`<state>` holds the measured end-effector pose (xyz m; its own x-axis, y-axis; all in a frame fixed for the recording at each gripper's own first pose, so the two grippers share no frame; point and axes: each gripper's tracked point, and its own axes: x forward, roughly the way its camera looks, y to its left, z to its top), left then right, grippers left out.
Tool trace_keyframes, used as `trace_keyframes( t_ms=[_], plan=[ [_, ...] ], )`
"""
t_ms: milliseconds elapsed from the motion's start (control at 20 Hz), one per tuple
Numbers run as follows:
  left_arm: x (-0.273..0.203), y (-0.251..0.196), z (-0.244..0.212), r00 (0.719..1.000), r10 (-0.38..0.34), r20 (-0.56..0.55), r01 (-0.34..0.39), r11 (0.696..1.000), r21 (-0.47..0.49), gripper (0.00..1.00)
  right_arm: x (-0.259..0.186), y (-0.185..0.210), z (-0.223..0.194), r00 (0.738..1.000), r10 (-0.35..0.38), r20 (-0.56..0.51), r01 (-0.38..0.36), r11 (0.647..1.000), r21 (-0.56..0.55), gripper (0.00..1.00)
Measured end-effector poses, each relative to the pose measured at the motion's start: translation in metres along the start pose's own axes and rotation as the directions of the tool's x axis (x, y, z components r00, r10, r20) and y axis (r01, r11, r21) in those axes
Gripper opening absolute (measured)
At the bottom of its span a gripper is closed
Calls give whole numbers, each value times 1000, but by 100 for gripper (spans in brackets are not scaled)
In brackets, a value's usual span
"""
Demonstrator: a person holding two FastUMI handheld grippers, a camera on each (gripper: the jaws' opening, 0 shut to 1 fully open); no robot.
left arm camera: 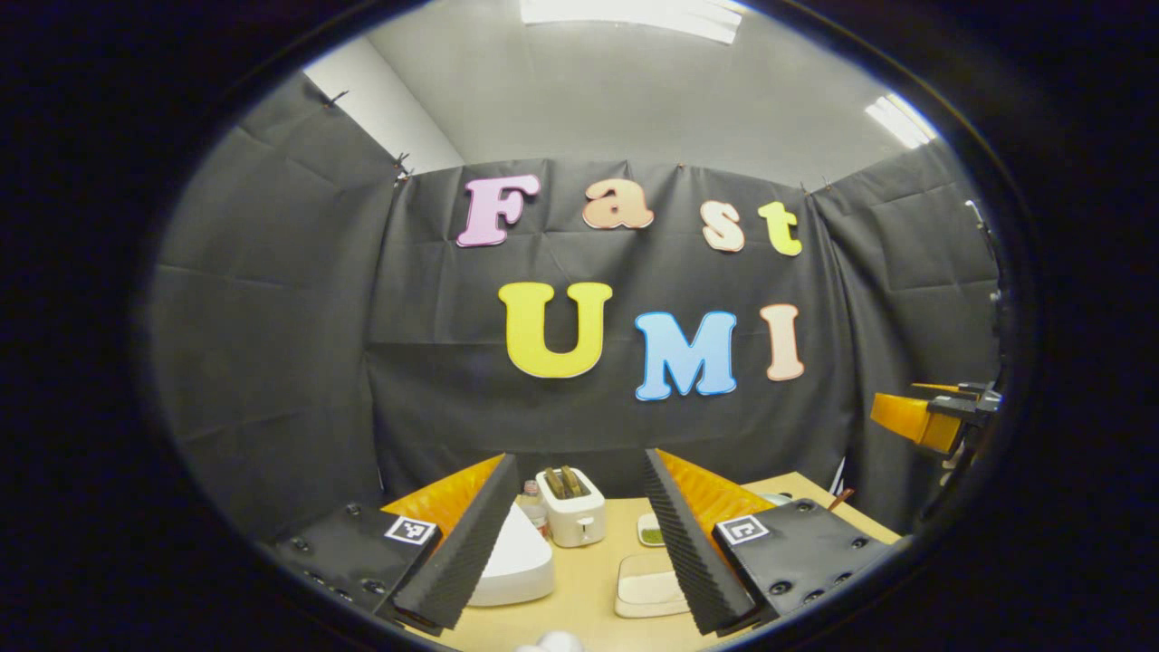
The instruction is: Close the left gripper, press the button to open the rice cooker; take a wooden spoon from the chopstick holder with the right hand, scoop a spoonful of rice and pour it into the rice cooker, then put the wooden spoon back into the chopstick holder.
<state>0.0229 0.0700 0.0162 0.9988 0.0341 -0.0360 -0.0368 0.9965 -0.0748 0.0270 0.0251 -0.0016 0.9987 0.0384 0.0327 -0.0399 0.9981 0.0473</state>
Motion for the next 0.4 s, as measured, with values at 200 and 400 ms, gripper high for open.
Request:
trace_keyframes(
  t_ms=[200, 400],
  plan=[
    [-3, 0, 5, 1000, 8, 11, -8, 1000, 3, 94, -3, -1, -1, 1000, 3, -7, -3, 1000, -8, 99],
    [-6, -1, 11, 1000, 12, 27, -12, 1000, 7, 94, -5, -1, -8, 999, 12, -29, -12, 1000, -8, 99]
  ],
)
